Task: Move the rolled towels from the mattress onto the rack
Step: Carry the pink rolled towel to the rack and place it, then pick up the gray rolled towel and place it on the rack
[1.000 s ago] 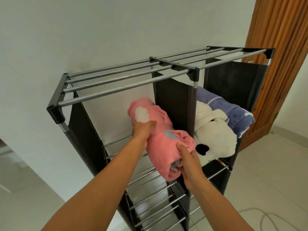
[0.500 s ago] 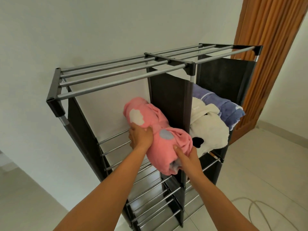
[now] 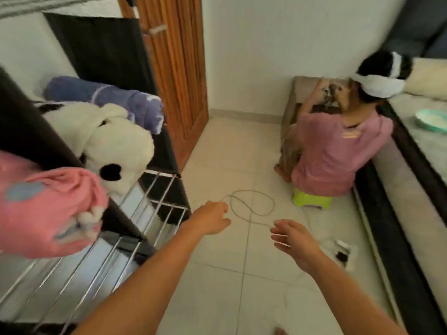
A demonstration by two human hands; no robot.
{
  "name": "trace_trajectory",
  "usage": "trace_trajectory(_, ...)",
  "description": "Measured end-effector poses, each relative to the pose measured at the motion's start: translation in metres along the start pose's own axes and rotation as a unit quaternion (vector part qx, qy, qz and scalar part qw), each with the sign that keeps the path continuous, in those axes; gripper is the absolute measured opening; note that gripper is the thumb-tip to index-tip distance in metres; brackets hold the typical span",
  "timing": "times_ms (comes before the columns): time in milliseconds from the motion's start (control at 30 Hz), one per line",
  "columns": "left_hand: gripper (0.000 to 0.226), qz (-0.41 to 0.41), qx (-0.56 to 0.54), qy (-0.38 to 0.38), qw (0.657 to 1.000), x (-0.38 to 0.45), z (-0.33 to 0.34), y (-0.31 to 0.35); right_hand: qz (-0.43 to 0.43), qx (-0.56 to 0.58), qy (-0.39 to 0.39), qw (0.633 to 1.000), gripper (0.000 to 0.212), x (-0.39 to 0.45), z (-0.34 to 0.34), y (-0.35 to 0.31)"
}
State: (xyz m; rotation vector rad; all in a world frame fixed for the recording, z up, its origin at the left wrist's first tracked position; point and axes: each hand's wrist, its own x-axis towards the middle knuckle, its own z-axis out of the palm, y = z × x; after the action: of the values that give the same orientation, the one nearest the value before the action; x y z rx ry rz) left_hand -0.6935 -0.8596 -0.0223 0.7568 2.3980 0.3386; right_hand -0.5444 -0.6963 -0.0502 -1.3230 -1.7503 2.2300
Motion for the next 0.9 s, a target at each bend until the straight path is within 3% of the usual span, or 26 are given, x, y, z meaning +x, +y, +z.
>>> trace_trajectory(100,0.05,0.058,0.071,-0.128,0.987,0.036,0.056,0.076,0.008,0.132,0.124,0.983,0.01,-0.026,-0.122,0.02)
trace_trajectory(233,0.034,0.176,0.055,-0.131,0.974,0.057,0.113,0.21,0.016,0.34,0.256,0.905,0.015,-0.081,-0.265,0.076)
trace_trajectory(367,0.005,0.267,-0.012,-0.158,0.951,0.062,0.186,0.357,0.022,0.46,0.344,0.818,0.017,-0.136,-0.373,0.133)
trace_trajectory(600,0.008,0.317,-0.049,-0.289,0.902,0.036,0.315,0.565,-0.01,0.549,0.434,0.714,0.022,-0.197,-0.535,0.159)
trace_trajectory(900,0.01,0.363,0.005,-0.394,0.844,0.034,0.409,0.744,-0.032,0.6,0.507,0.618,0.037,-0.19,-0.646,0.172)
